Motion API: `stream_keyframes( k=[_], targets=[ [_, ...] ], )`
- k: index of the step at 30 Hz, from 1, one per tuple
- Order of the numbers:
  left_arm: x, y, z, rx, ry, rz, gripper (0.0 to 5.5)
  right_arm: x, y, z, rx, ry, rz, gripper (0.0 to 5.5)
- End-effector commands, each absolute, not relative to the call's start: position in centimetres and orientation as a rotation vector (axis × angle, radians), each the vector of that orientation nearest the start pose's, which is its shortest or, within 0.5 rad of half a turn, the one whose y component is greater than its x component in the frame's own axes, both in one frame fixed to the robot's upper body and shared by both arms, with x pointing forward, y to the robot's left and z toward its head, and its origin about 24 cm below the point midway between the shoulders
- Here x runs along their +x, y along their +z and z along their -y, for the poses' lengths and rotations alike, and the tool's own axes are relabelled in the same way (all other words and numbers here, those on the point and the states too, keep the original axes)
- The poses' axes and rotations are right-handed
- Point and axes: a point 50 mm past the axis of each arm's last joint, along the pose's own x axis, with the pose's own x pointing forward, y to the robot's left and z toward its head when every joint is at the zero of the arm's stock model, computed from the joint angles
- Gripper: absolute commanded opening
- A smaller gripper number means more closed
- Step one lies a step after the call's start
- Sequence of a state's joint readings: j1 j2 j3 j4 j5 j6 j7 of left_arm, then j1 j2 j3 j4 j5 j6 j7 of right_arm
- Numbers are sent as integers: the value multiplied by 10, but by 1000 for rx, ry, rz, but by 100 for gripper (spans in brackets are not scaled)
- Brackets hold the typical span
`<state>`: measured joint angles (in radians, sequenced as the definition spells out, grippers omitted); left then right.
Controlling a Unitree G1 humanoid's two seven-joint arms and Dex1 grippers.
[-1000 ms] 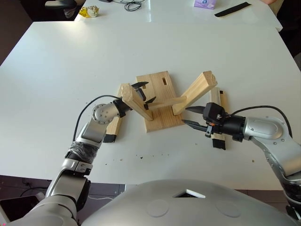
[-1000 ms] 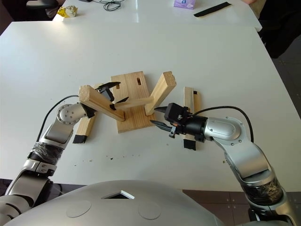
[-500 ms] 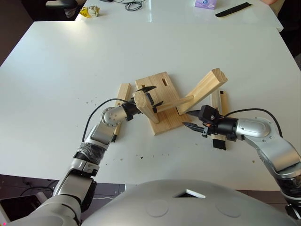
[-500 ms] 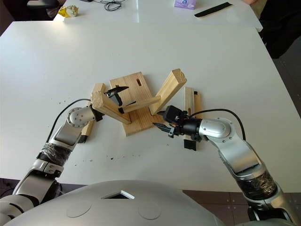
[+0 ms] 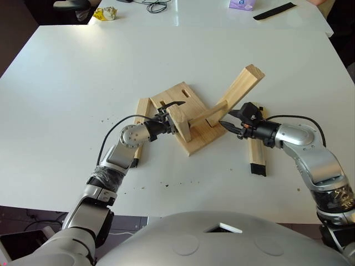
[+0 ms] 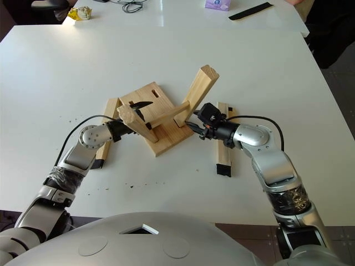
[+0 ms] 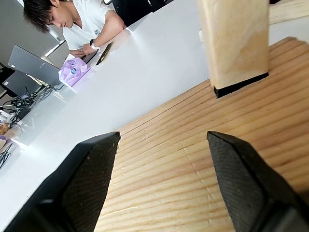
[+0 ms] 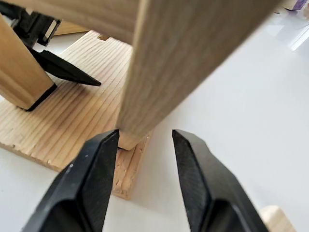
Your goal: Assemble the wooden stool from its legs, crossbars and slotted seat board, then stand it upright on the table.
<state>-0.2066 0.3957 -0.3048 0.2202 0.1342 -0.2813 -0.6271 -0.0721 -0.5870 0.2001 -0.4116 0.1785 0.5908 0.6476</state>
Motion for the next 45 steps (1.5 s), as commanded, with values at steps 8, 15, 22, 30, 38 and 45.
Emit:
stream_keyframes(
  k=[8, 15, 22, 30, 38, 45],
  targets=[
    [264, 37, -119, 591, -994, 3, 337, 281, 79, 155, -384, 591, -299, 203],
    [270, 45, -115, 582, -997, 24, 337, 276, 75, 159, -406, 613, -321, 203],
    [312, 89, -133, 628, -877, 139, 337, 224, 75, 147, -453, 903, -380, 203],
    [342, 84, -143, 789, -899, 134, 337, 212, 77, 122, -393, 1000, -376, 203],
    [330, 41, -136, 969, -1061, 76, 337, 198, 56, 120, -426, 1075, -471, 203],
    [324, 32, -131, 926, -1087, 83, 337, 208, 51, 147, -548, 1054, -528, 203]
  ],
)
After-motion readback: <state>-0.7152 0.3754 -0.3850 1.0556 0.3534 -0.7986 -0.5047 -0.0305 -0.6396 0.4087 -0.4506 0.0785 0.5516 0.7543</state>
